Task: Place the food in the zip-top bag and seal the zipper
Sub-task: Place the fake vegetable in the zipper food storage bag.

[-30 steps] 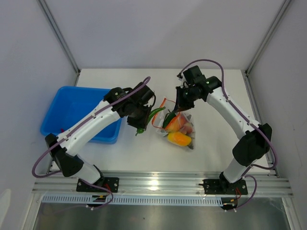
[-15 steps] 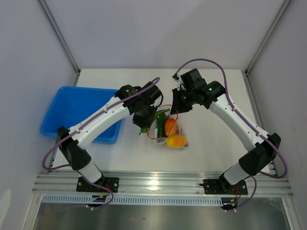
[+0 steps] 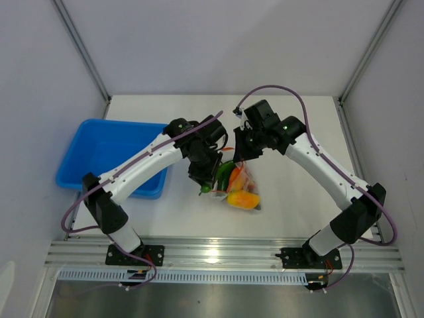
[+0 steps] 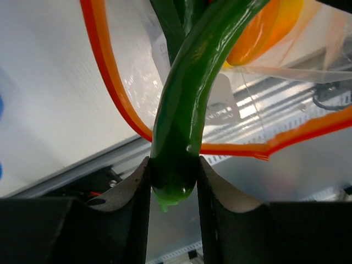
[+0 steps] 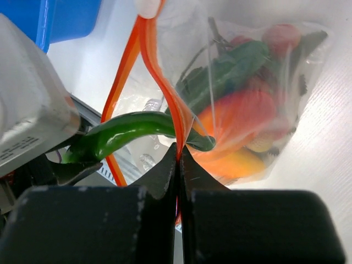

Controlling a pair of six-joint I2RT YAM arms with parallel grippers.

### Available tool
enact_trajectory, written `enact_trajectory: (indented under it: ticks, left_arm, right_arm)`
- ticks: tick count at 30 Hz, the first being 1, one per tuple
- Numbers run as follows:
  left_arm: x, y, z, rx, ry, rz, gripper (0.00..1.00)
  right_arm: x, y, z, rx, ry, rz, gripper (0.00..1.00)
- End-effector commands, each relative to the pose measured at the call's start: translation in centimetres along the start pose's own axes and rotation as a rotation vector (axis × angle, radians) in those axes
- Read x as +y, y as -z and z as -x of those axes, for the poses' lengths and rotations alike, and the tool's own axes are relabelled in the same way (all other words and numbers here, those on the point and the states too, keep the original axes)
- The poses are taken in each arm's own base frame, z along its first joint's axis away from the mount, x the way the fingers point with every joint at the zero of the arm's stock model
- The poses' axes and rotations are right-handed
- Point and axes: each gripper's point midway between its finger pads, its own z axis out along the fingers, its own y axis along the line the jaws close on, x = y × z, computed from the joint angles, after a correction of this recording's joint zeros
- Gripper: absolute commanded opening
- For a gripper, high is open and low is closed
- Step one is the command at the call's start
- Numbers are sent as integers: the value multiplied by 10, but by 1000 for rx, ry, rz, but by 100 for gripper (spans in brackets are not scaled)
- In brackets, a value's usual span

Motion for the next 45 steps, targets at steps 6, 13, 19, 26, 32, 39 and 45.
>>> enact_trajectory:
  ticks: [6,13,19,26,32,39,45]
  left_arm:
    - [-31,6,-22,143,56,-144,1]
    - [-23,0,-22,166,62,-90,1]
    - [-21,-11,-12,159,74,-80,1]
    - [-15,3,27,-8,143,-92,4]
    - [-13,2,42,-72,136,-91,16]
    - [-14,-7,44,-89,137,-106,16]
    - [-16,-16,51,-102,143,-114,7]
  right_arm:
    - [15,8,5,-68,75,29,0]
    - [17,8,4,-70,88,35,0]
    - [23,8,3,-68,84,63,0]
    - [25,5,-2,-47,71,85,0]
    - [25,8,-1,-51,63,90,0]
    - [22,12,0,-55,38,102,0]
    - [19,12,2,-57,10,116,0]
